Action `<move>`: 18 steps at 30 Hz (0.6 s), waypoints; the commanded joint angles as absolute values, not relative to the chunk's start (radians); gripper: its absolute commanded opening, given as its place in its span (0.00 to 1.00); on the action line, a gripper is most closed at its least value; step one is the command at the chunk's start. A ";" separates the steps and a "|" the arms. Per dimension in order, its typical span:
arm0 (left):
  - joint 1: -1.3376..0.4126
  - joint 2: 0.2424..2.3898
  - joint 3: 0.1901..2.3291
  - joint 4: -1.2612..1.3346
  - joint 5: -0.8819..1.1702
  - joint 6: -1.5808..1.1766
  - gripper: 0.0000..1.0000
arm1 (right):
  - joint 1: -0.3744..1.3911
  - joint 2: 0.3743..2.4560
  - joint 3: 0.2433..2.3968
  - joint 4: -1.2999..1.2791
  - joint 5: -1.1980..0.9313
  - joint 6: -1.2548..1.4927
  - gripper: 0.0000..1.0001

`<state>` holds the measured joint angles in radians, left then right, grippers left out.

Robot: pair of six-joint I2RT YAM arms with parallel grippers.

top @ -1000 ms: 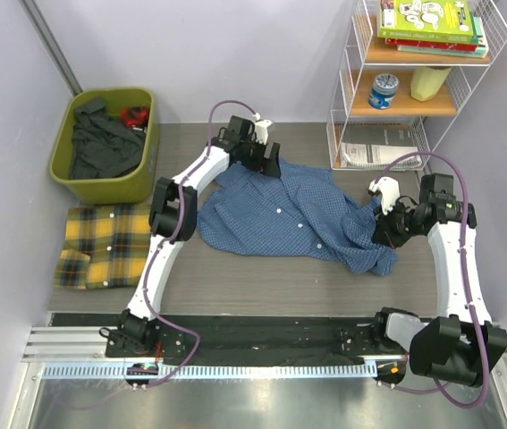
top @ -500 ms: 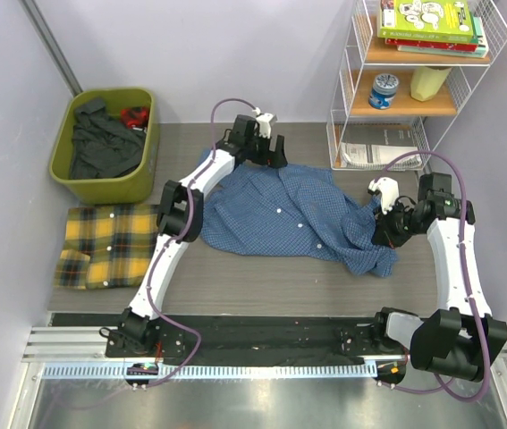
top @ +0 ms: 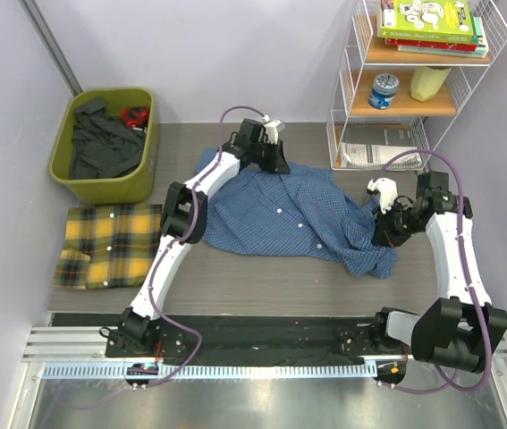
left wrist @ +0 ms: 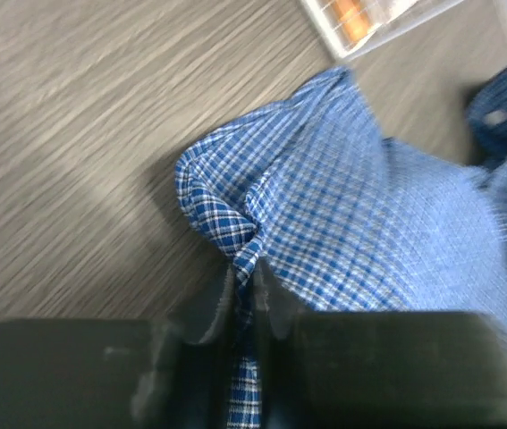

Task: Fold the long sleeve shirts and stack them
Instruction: Flatten the shirt out

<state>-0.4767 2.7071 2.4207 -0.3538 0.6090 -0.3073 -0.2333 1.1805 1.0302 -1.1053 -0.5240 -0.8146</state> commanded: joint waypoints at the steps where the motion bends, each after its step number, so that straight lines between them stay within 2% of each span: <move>1: -0.454 2.570 2.465 -0.195 0.750 -0.415 0.00 | -0.236 1.221 1.091 -1.071 -0.509 -0.830 0.01; 3: -0.449 2.516 2.499 -0.160 0.826 -0.439 0.00 | -0.236 1.244 1.149 -1.080 -0.511 -0.827 0.01; 4: -0.445 2.441 2.500 -0.164 0.941 -0.436 0.00 | -0.236 1.258 1.172 -1.095 -0.518 -0.837 0.01; 7: -0.433 2.276 2.369 -0.308 1.116 -0.306 0.00 | -0.236 1.259 1.247 -1.187 -0.541 -0.925 0.01; 8: -0.431 2.152 2.239 -0.384 1.205 -0.208 0.00 | -0.236 1.252 1.256 -1.209 -0.537 -0.955 0.01; 9: -0.425 2.076 2.179 -0.661 1.221 0.054 0.00 | -0.236 1.244 1.262 -1.241 -0.531 -1.004 0.01; 10: -0.420 2.015 2.127 -0.831 1.207 0.256 0.00 | -0.236 1.224 1.258 -1.259 -0.514 -1.040 0.01; 12: -0.425 1.863 1.993 -1.339 1.094 0.607 0.00 | -0.236 1.192 1.223 -1.342 -0.502 -1.180 0.01; 13: -0.431 1.823 1.936 -1.459 1.053 0.872 0.00 | -0.235 1.174 1.200 -1.363 -0.493 -1.222 0.02; 15: -0.428 1.695 1.710 -1.633 0.946 1.016 0.00 | -0.235 1.105 1.116 -1.434 -0.448 -1.322 0.05; 17: -0.422 1.594 1.460 -1.625 0.866 1.086 0.00 | -0.235 1.024 1.050 -1.469 -0.384 -1.457 0.13; 18: -0.420 1.491 1.384 -1.614 0.795 1.101 0.00 | -0.235 0.991 0.985 -1.494 -0.359 -1.495 0.41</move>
<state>-0.4240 1.5879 1.7237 -1.0756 0.9936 0.6777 -0.2333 1.1114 1.1137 -1.2732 -0.4675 -1.2137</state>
